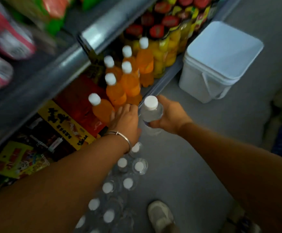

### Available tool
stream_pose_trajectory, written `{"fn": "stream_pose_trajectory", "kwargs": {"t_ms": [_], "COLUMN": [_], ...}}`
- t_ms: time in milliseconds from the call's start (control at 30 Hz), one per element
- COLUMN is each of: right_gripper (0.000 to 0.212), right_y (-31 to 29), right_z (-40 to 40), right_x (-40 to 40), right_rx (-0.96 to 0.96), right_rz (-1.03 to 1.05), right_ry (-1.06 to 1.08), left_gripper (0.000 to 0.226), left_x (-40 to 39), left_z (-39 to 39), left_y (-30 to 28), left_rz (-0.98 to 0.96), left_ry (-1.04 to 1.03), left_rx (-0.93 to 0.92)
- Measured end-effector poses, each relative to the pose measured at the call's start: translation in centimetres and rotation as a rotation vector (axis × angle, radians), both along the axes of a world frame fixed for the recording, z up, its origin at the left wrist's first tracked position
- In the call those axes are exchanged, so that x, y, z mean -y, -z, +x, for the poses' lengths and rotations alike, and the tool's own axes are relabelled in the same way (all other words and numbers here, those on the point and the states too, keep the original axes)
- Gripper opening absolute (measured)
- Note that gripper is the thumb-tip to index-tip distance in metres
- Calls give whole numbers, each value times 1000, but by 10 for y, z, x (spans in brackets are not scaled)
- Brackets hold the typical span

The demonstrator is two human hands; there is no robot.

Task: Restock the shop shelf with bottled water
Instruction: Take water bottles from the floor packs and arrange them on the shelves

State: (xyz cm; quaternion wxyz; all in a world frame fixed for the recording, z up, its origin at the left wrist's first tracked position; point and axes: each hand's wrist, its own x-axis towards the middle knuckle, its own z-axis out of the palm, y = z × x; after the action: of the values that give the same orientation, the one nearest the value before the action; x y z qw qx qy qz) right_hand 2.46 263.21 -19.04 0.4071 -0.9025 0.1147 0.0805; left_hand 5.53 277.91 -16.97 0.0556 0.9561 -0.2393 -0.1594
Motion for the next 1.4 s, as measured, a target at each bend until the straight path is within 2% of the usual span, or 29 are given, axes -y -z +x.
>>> {"fn": "stream_pose_trajectory", "kwargs": {"t_ms": [200, 333, 467, 600, 733, 833, 933, 1033, 1200, 1333, 1400], "right_gripper": [66, 60, 58, 45, 37, 30, 33, 16, 15, 31, 50], "right_y": [-161, -288, -417, -549, -672, -754, -822, -880, -951, -984, -995], "right_z": [-20, -31, -38, -45, -50, -53, -48, -36, -8, 19, 35], "right_x": [-4, -11, -18, -30, -45, -61, -73, -82, -94, -106, -115], "right_rx": [102, 159, 258, 352, 452, 551, 639, 709, 816, 850, 859], "right_rz": [83, 99, 95, 152, 163, 186, 179, 224, 229, 240, 260], "right_ry": [-38, -121, -165, -203, -239, -275, -296, -309, -343, -369, -376], "left_gripper": [45, 38, 41, 38, 41, 34, 29, 28, 28, 16, 16], "left_x": [-5, -16, -35, -54, -74, -84, -94, -105, -116, -125, -130], "left_z": [-20, -32, -42, -53, -58, -59, -57, -56, -44, -30, -21], "left_y": [-146, -270, -394, -516, -630, -708, -779, -841, -909, -933, -940], "left_rz": [-53, -142, -170, -211, -281, -369, -416, -426, -510, -608, -634], "left_ry": [-19, -13, 44, 59, 47, 42, 52, 0, -98, -163, -204], "left_rx": [53, 50, 75, 121, 251, 318, 385, 488, 581, 574, 585]}}
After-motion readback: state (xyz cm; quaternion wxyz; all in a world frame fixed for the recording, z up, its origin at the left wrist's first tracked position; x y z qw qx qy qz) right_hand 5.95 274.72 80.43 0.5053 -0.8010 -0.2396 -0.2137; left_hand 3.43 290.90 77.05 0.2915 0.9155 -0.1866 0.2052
